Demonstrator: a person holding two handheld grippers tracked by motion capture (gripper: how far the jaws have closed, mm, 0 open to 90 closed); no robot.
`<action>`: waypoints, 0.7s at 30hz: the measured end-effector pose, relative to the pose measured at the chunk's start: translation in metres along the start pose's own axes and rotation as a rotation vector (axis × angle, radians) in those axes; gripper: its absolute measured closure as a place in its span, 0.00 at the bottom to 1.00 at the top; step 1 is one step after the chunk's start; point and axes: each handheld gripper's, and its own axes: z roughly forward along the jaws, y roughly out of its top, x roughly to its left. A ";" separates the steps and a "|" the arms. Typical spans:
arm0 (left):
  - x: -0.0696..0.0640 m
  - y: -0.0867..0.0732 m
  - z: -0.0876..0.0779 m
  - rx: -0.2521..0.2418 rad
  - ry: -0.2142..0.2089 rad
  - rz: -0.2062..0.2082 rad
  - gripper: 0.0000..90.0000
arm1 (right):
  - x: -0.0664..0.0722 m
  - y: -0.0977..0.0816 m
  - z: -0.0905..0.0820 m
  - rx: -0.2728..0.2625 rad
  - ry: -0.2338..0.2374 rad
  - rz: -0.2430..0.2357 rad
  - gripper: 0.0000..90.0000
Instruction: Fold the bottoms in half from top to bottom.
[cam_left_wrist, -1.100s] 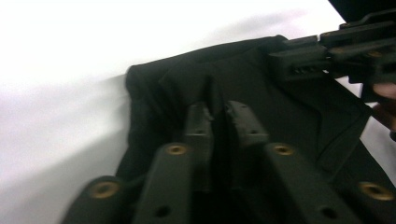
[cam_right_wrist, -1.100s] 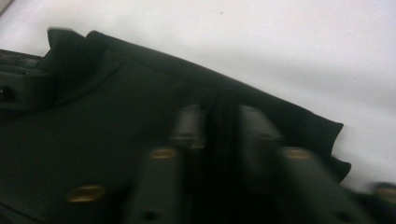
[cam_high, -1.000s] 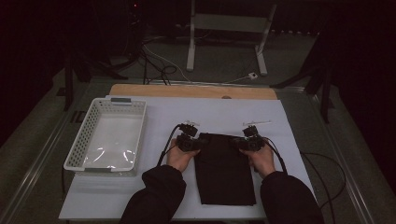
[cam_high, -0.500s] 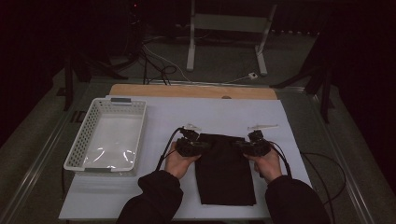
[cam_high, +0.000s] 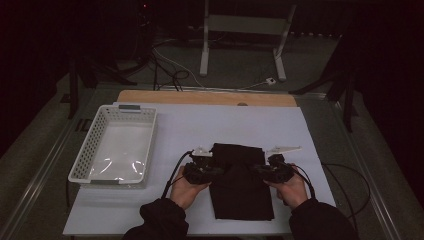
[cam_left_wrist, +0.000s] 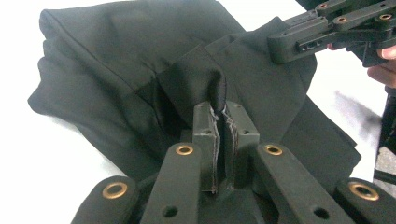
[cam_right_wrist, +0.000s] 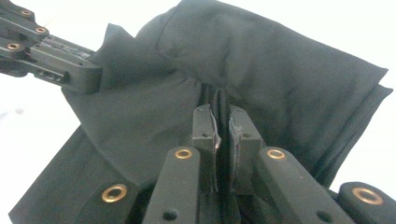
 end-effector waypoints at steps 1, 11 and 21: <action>-0.002 -0.002 -0.001 -0.003 -0.004 0.002 0.95 | 0.001 -0.002 -0.002 0.000 0.003 -0.003 0.93; -0.014 -0.019 -0.007 0.022 -0.043 0.037 0.94 | 0.006 -0.022 -0.013 0.020 0.052 -0.019 0.93; -0.017 -0.024 0.001 0.043 -0.035 0.044 0.70 | 0.012 -0.036 -0.016 0.059 0.073 -0.041 0.93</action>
